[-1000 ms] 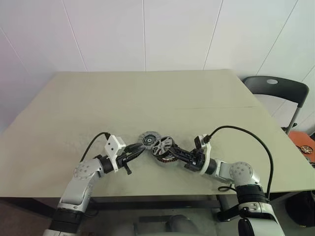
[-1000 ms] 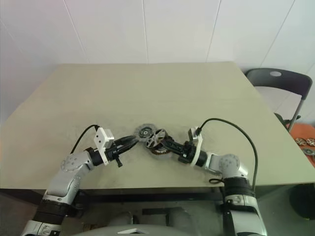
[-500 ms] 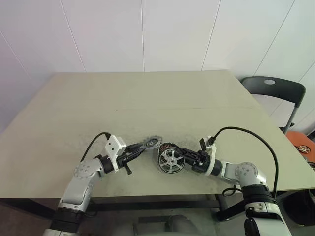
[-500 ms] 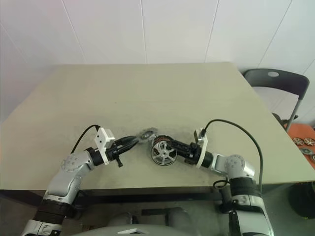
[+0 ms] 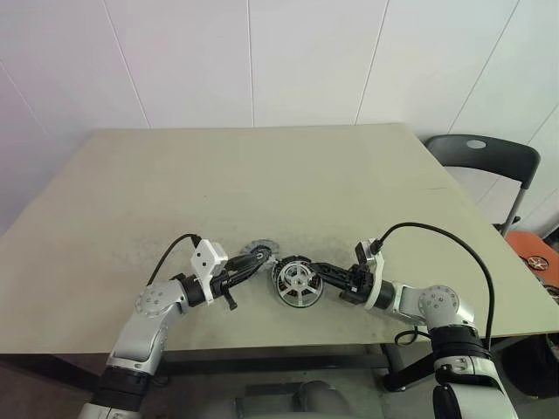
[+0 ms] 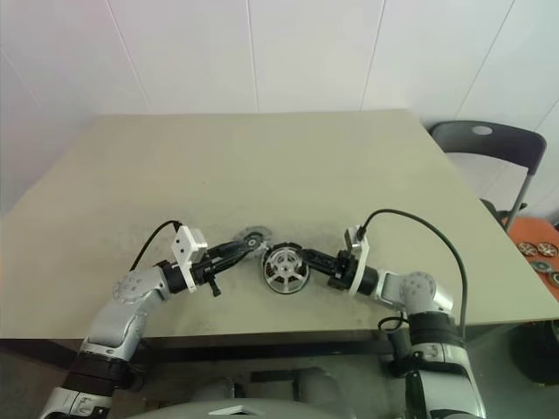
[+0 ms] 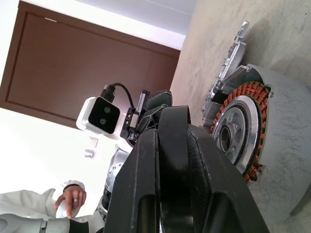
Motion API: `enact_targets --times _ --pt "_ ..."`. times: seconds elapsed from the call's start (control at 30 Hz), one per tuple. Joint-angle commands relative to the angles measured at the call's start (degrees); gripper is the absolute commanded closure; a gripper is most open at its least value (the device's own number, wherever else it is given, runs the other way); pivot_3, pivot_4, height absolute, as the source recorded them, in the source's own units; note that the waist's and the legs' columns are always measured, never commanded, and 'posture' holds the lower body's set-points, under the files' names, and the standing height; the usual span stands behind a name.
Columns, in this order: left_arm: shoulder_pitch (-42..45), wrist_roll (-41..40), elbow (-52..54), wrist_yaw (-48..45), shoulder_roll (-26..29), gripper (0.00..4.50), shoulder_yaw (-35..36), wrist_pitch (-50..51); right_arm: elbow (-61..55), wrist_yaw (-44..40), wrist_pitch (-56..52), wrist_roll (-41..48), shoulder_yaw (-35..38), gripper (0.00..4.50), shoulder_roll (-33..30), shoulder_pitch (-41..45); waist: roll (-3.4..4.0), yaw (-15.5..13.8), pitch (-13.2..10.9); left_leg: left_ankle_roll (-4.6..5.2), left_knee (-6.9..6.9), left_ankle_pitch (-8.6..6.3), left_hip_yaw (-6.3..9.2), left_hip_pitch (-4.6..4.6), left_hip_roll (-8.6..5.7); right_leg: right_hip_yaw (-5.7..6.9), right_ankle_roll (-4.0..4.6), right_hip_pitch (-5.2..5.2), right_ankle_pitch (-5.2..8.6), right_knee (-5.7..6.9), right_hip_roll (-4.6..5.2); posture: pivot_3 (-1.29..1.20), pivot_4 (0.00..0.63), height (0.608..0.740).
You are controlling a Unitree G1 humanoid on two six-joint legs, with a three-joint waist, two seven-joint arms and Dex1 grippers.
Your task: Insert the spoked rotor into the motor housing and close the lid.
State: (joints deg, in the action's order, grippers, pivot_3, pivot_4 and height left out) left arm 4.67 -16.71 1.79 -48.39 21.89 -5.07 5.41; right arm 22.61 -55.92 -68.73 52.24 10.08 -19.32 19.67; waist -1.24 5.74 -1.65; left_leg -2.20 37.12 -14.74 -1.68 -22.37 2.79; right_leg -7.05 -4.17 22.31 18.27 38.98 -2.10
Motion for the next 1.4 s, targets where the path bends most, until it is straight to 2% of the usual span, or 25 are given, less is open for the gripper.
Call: enact_targets --times 0.03,0.37,0.73,1.3,1.4 --pt "1.08 0.14 0.44 -0.04 0.12 3.58 -0.03 -0.64 -1.98 1.71 -1.71 2.17 2.54 4.10 1.04 1.42 0.03 -0.03 -0.02 0.00 -0.01 0.00 0.00 0.00 0.00 0.00 -0.01 0.01 -0.01 0.00 0.00 0.00 0.000 0.740" --pt "1.61 0.30 -0.18 -0.27 0.06 3.58 -0.48 -0.47 -2.73 14.71 -7.85 11.50 13.45 4.10 9.23 6.28 0.28 -0.21 -0.19 0.00 -0.09 0.00 0.01 -0.11 0.00 0.00 -0.04 0.12 -0.02 0.00 -0.01 0.00 0.000 0.740" --pt "1.27 0.04 1.15 0.20 0.33 3.58 -0.42 0.38 -1.31 12.74 -6.73 5.98 8.80 4.10 5.24 2.32 0.35 -0.10 -0.24 0.01 -0.10 -0.01 0.01 -0.14 -0.02 0.00 -0.07 0.15 0.00 -0.01 0.01 0.00 0.000 0.740" --pt "0.04 -0.16 1.74 0.18 0.38 3.58 -0.42 -0.06 -0.66 9.82 -3.87 1.84 6.29 4.10 4.46 0.63 0.33 -0.14 -0.23 0.01 -0.10 -0.01 0.01 -0.12 -0.02 0.01 -0.07 0.11 0.01 -0.01 0.00 0.00 0.000 0.740" --pt "-0.11 -0.18 1.75 0.10 0.42 3.58 -0.37 -0.19 -0.41 9.39 -3.19 1.23 5.90 3.08 4.23 0.60 0.34 -0.20 -0.23 0.01 -0.08 -0.01 0.01 -0.10 -0.02 0.01 -0.07 0.10 0.01 -0.01 0.01 0.00 0.000 0.740"
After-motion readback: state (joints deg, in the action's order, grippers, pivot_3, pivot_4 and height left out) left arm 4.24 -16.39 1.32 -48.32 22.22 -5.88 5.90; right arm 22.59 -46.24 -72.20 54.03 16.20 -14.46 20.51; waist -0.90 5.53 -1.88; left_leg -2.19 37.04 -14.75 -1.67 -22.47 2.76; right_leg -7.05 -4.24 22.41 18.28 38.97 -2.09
